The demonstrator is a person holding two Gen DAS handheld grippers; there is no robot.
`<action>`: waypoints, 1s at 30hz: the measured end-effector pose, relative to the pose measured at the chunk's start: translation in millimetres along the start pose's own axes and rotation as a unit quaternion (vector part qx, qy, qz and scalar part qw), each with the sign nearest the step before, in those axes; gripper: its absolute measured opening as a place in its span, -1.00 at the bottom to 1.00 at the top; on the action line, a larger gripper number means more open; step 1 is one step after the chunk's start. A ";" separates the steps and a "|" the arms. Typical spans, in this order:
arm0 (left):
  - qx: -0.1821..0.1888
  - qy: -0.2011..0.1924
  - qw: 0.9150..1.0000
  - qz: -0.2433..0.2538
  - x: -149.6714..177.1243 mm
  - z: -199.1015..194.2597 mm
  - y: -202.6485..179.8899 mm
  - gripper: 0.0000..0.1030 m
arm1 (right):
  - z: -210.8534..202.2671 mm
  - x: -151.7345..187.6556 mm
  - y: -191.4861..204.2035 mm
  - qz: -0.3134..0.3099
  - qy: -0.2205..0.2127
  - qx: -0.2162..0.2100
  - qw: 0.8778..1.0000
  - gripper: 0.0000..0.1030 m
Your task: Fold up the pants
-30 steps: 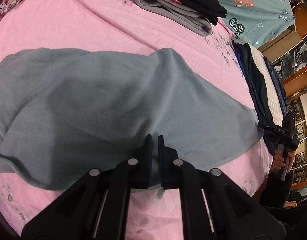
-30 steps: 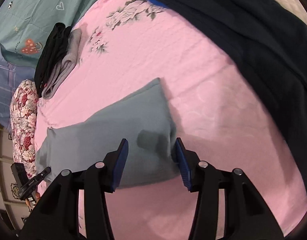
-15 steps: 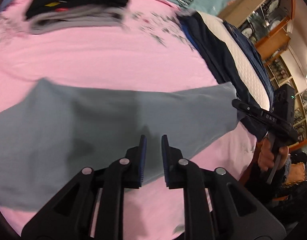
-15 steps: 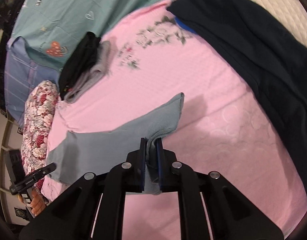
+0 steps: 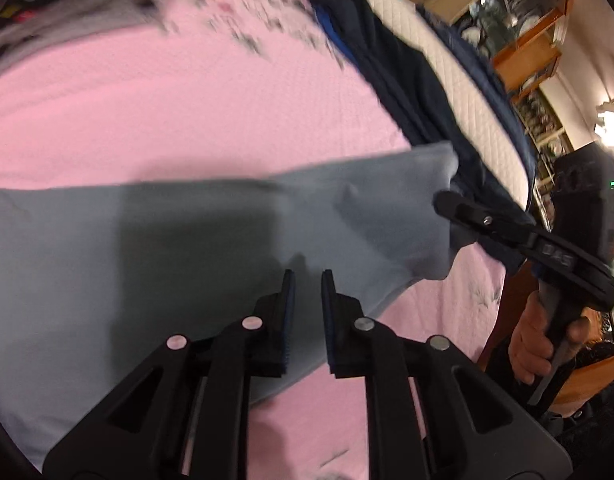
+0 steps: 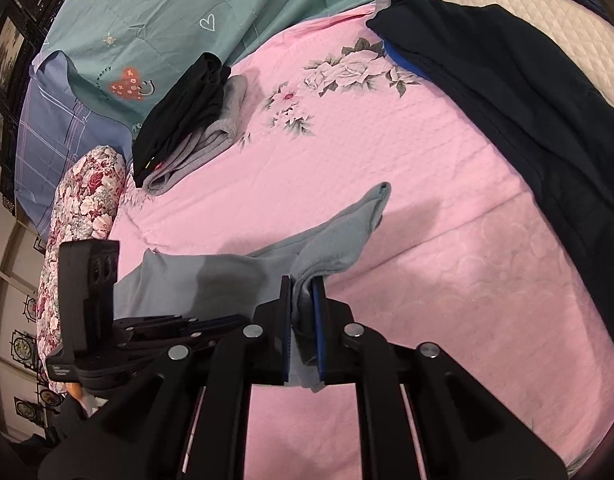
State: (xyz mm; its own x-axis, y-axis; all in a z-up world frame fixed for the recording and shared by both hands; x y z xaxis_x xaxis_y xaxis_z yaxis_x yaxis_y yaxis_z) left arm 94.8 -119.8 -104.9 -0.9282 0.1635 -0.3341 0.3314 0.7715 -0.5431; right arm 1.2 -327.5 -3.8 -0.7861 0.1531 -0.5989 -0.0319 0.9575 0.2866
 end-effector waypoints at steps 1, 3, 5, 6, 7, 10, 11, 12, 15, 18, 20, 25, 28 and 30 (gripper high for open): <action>-0.008 -0.017 1.000 -0.005 1.7 -13.9 7.5 -0.54 | -0.7 -0.7 0.9 0.000 0.000 0.002 1.000 -0.81; -0.041 -0.064 0.997 -0.026 5.6 -49.2 38.0 -0.49 | -3.3 -2.0 5.1 -0.001 -0.002 0.003 1.000 -0.81; -0.092 -0.102 0.989 -0.058 9.1 -80.1 73.1 -0.49 | -5.1 -4.6 13.6 -0.010 -0.002 0.004 1.000 -0.81; -0.116 -0.119 0.983 -0.082 13.0 -97.3 97.4 -0.50 | -4.8 -6.1 18.3 -0.014 -0.001 0.004 1.000 -0.81; -0.132 -0.133 0.976 -0.109 17.8 -113.4 121.4 -0.50 | -3.8 -7.9 24.4 -0.020 0.001 0.003 1.000 -0.81; -0.139 -0.151 0.964 -0.172 35.5 -145.9 179.1 -0.50 | 5.3 -15.9 56.3 -0.051 0.010 -0.011 0.999 -0.81; -0.138 -0.148 0.962 -0.184 40.1 -149.2 190.3 -0.50 | 12.7 -18.8 74.6 -0.070 0.017 -0.019 0.997 -0.81; -0.139 -0.143 0.961 -0.192 44.5 -152.1 202.2 -0.50 | 20.2 -20.8 90.1 -0.086 0.024 -0.024 0.996 -0.81; -0.136 -0.135 0.961 -0.200 45.2 -152.6 226.9 -0.49 | 53.1 -23.2 140.2 -0.137 0.056 -0.039 0.988 -0.81; -0.114 -0.144 0.963 -0.198 48.1 -151.8 232.1 -0.46 | 97.1 -18.1 188.0 -0.184 0.097 -0.037 0.977 -0.81; -0.110 -0.147 0.965 -0.190 47.6 -150.9 231.9 -0.46 | 122.8 -11.3 209.6 -0.202 0.124 -0.027 0.971 -0.81; -0.088 -0.162 0.966 -0.181 54.7 -152.3 241.5 -0.46 | 158.8 4.4 245.5 -0.235 0.161 -0.010 0.959 -0.81; -0.073 -0.163 0.966 -0.189 56.1 -154.1 245.3 -0.46 | 169.3 7.8 253.1 -0.241 0.175 0.004 0.955 -0.72; -0.065 -0.163 0.965 -0.193 55.0 -153.3 245.5 -0.46 | 168.0 6.4 255.8 -0.232 0.178 -0.016 0.956 -0.21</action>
State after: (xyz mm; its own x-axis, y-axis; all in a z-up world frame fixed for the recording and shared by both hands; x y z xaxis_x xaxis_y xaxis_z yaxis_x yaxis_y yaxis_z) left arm 99.2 172.9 -138.6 -0.8688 -0.3374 -0.3625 -0.0724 0.8106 -0.5811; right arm 91.7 -40.6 -59.9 -0.8431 -0.3849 -0.3755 -0.4424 0.8934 0.0778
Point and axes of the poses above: each gripper's, at about its wrist camera, not at the fingertips, and z roughly the way its jaws point, y to its left, x to its underside, the point moved 1 cm from there along z, roughly the way its jaws point, and after that the axes turned 11 degrees about -z, right-handed, at the moved point
